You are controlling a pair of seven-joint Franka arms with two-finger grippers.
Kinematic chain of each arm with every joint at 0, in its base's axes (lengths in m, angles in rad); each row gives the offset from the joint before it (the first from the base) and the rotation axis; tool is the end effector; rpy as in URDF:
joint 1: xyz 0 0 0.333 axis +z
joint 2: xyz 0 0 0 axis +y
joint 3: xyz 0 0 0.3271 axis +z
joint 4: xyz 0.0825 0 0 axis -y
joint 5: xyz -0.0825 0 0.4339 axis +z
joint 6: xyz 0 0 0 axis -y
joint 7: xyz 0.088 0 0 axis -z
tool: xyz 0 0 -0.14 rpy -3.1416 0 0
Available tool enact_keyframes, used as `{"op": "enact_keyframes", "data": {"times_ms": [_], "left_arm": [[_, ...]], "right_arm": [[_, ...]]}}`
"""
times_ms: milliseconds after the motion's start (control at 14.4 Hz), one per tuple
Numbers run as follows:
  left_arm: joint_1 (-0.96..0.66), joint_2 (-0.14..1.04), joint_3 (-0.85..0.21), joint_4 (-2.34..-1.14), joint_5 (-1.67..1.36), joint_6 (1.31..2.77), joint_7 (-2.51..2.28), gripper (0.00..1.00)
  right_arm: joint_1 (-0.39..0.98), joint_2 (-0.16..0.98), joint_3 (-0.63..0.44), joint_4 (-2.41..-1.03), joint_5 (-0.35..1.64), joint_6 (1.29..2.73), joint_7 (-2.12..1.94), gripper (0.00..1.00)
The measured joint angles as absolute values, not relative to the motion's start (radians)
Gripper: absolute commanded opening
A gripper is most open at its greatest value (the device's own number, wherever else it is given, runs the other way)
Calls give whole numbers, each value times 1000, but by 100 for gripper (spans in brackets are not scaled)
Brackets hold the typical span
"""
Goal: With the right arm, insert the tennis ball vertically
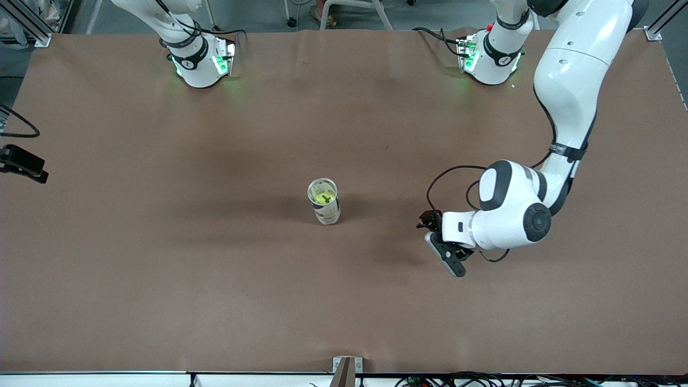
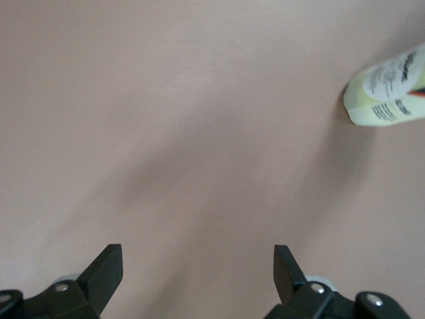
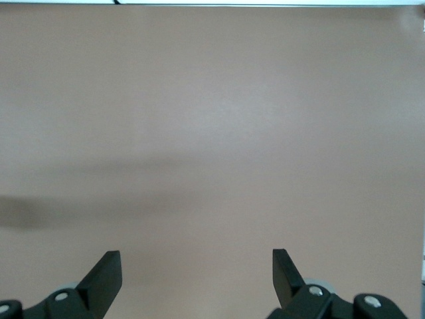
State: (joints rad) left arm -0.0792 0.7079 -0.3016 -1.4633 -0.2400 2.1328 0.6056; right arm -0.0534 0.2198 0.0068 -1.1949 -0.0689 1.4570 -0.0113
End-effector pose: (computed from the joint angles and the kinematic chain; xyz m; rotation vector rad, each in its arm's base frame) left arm 0.7181 -0.2702 0.2319 2.5356 -1.0530 0.0419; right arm 0.6602 -0.0416 0.6474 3.0722 -0.0688 0.0620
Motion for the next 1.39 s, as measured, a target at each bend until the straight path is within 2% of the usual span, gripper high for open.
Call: {"op": "enact_keyframes", "data": {"times_ms": [139, 277, 416, 623, 762, 970, 1177, 1385], "left_arm": [[-66, 688, -290, -1438, -235, 2073, 502, 100], [-61, 653, -264, -1433, -229, 2016, 392, 100], [-60, 606, -239, -1429, -205, 1955, 296, 100], [-56, 518, -219, -1426, -91, 1905, 145, 100], [-51, 456, -218, -1424, -42, 1856, 11, 100], [-40, 367, -215, -1423, 2, 1813, -140, 100], [-3, 283, -214, -1423, 38, 1764, -162, 100], [5, 204, -203, -1424, 45, 1711, -162, 100]], "right_arm": [[4, 185, -97, -1224, -22, 1457, -14, 100], [30, 146, -142, -1283, -13, 1474, -16, 100], [22, 95, -139, -1375, -13, 1532, -16, 100], [-110, 52, -1, -1438, -13, 1567, -17, 100], [-138, 45, 41, -1442, -14, 1568, -18, 100], [-129, 43, 35, -1446, -15, 1571, -18, 100], [-62, 43, -32, -1446, -15, 1578, -23, 100], [-44, 41, -44, -1452, -15, 1579, -23, 100]]}}
